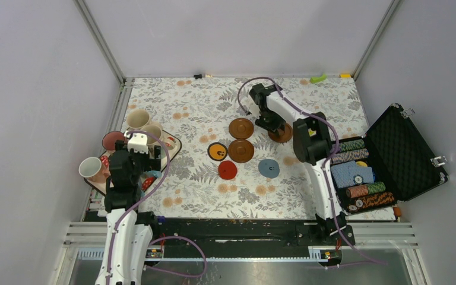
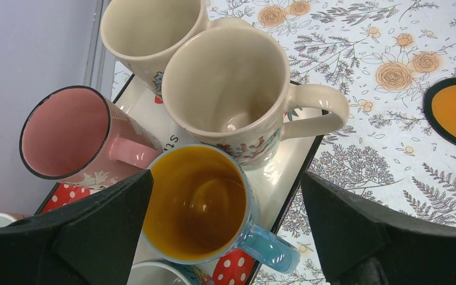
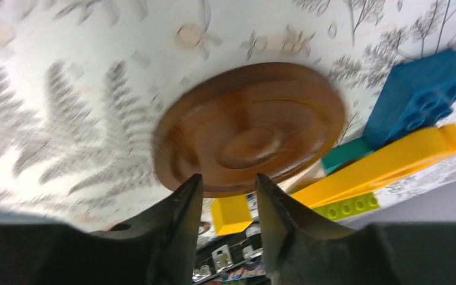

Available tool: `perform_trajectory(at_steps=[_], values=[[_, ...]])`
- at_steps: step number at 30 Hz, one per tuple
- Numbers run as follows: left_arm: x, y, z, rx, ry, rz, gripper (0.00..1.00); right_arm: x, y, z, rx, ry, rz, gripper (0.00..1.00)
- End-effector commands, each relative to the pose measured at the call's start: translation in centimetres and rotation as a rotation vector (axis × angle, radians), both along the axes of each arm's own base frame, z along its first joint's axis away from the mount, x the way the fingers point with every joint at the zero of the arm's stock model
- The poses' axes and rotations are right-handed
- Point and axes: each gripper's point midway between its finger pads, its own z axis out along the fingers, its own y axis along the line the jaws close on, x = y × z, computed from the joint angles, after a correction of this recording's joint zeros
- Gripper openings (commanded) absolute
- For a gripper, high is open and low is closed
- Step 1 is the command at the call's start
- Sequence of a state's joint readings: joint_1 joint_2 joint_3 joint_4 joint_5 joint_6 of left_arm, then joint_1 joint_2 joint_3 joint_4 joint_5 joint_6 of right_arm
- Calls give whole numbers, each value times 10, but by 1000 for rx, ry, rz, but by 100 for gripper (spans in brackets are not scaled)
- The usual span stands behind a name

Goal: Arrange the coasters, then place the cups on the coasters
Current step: Move the coaster to the center of the board.

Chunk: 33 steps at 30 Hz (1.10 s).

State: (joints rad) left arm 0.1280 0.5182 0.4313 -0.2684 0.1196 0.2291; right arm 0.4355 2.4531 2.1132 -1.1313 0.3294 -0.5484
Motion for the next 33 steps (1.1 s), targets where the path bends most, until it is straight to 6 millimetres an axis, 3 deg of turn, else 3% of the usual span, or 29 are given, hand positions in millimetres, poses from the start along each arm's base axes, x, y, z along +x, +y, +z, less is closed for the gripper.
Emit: perform_trajectory(at_steps=[1, 5, 10, 15, 22, 28, 33], values=[[6, 3, 13, 14, -65, 4, 99, -3, 39, 55, 303, -151, -29, 55], [6, 3, 13, 11, -50, 6, 99, -7, 39, 59, 329, -173, -104, 78], [4, 4, 18, 18, -74, 13, 99, -8, 35, 61, 337, -178, -160, 84], [3, 3, 15, 22, -81, 8, 99, -27, 45, 52, 436, -142, -83, 81], [4, 4, 16, 18, -80, 12, 99, -52, 49, 25, 436, 26, -97, 65], [3, 3, 15, 17, -64, 10, 99, -44, 47, 15, 405, 10, -155, 65], [2, 3, 17, 20, -78, 6, 99, -54, 51, 11, 424, 59, -174, 65]])
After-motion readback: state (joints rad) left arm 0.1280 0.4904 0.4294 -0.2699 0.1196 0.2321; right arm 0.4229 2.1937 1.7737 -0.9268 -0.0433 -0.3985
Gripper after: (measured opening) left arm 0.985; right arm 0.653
